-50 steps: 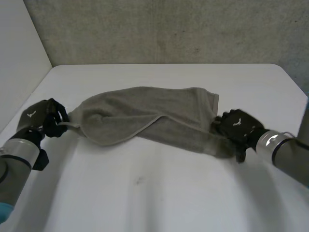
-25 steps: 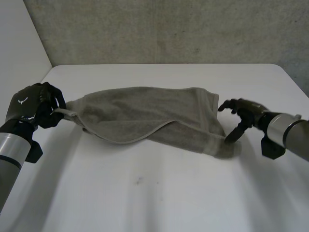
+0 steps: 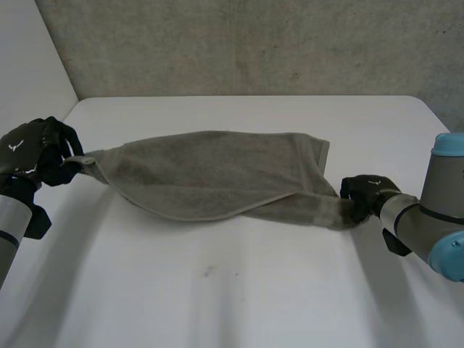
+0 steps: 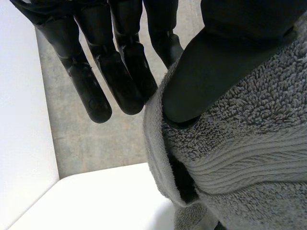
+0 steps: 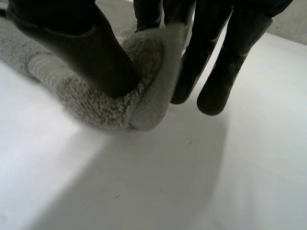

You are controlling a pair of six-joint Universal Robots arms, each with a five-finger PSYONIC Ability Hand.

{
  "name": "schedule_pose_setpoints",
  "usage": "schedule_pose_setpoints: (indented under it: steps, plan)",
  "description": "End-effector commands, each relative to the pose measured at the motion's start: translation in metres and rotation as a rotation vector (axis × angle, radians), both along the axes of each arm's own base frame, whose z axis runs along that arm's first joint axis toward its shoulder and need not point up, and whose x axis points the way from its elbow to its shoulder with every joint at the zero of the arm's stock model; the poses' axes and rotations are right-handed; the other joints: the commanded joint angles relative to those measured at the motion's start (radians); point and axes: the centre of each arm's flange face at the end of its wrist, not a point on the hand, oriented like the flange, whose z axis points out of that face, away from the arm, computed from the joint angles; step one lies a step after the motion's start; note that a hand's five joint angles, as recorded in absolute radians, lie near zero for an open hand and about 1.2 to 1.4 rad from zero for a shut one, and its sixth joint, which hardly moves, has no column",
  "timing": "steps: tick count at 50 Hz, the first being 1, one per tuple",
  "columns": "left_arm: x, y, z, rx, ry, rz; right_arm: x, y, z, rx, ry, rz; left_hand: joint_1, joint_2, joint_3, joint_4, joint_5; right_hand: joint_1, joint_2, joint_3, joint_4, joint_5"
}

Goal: Fold the towel.

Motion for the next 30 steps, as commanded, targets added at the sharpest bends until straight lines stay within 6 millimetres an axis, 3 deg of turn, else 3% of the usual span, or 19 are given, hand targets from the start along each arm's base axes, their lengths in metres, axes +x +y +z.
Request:
schedule_pose_setpoints:
  steps: [1,2,4,5,6,7,8,9,10,12,13,14,15,17,21,24,26,30]
  plan:
    - [0.004,-0.003,0.003,-0.007,0.002,0.014,-0.002,0.004,0.037,-0.1,-0.036,0.002,0.197,0.178,0.178,0.177,0.197,0.063,0.065,0.071,0.061,0.065]
    - [0.004,-0.003,0.003,-0.007,0.002,0.014,-0.002,0.004,0.037,-0.101,-0.036,0.002,0.197,0.178,0.178,0.177,0.197,0.063,0.065,0.071,0.061,0.065]
    - [0.004,-0.004,0.009,-0.023,0.005,0.015,-0.002,0.008,0.072,-0.207,-0.055,0.011,0.197,0.178,0.178,0.177,0.197,0.063,0.065,0.071,0.061,0.065]
    - [0.005,-0.006,0.019,-0.054,0.009,0.018,-0.002,0.008,0.072,-0.208,-0.055,0.011,0.197,0.178,0.178,0.177,0.197,0.063,0.065,0.071,0.061,0.065]
    - [0.005,-0.007,0.033,-0.09,0.017,0.017,-0.003,0.01,0.097,-0.278,-0.068,0.015,0.197,0.178,0.178,0.177,0.197,0.063,0.065,0.071,0.061,0.065]
    - [0.005,-0.007,0.033,-0.091,0.017,0.017,-0.004,0.015,0.125,-0.358,-0.083,0.018,0.197,0.178,0.178,0.177,0.197,0.063,0.065,0.071,0.061,0.065]
    - [0.004,-0.005,0.045,-0.109,0.03,0.013,-0.004,0.016,0.125,-0.359,-0.083,0.018,0.197,0.178,0.178,0.177,0.197,0.063,0.065,0.071,0.061,0.065]
    - [0.005,-0.001,0.061,-0.12,0.049,0.012,-0.006,0.024,0.159,-0.462,-0.099,0.023,0.197,0.178,0.178,0.177,0.197,0.063,0.065,0.071,0.061,0.065]
    - [0.005,-0.001,0.061,-0.12,0.049,0.012,-0.006,0.024,0.159,-0.463,-0.1,0.023,0.197,0.178,0.178,0.177,0.197,0.063,0.065,0.071,0.061,0.065]
    - [0.004,0.006,0.097,-0.144,0.099,0.003,-0.015,0.043,0.223,-0.652,-0.134,0.037,0.197,0.178,0.178,0.177,0.197,0.063,0.065,0.071,0.061,0.065]
    - [0.004,0.006,0.097,-0.145,0.099,0.003,-0.015,0.043,0.223,-0.653,-0.134,0.037,0.197,0.178,0.178,0.177,0.197,0.063,0.065,0.071,0.061,0.065]
    - [0.004,0.01,0.11,-0.141,0.125,-0.002,-0.02,0.054,0.25,-0.732,-0.141,0.048,0.197,0.178,0.178,0.177,0.197,0.063,0.065,0.071,0.061,0.065]
    - [0.004,0.01,0.111,-0.141,0.125,-0.002,-0.024,0.061,0.27,-0.778,-0.141,0.062,0.197,0.178,0.178,0.177,0.197,0.063,0.065,0.071,0.061,0.065]
    - [0.006,0.014,0.128,-0.119,0.173,-0.004,-0.028,0.064,0.278,-0.77,-0.124,0.079,0.197,0.178,0.178,0.177,0.197,0.063,0.065,0.071,0.061,0.065]
    - [0.009,0.013,0.131,-0.082,0.193,0.008,-0.043,0.064,0.284,-0.707,-0.053,0.09,0.197,0.178,0.178,0.177,0.197,0.063,0.065,0.071,0.061,0.065]
    - [0.013,0.01,0.127,-0.053,0.192,0.025,-0.052,0.059,0.268,-0.602,0.058,0.12,0.197,0.178,0.178,0.177,0.197,0.063,0.065,0.071,0.061,0.065]
    - [0.014,0.007,0.122,-0.032,0.193,0.029,-0.052,0.048,0.235,-0.469,0.199,0.199,0.197,0.178,0.178,0.177,0.197,0.063,0.065,0.071,0.061,0.065]
    - [0.017,-0.018,0.087,0.097,0.195,0.045,-0.054,0.039,0.215,-0.39,0.315,0.249,0.197,0.178,0.178,0.177,0.197,0.063,0.065,0.071,0.061,0.065]
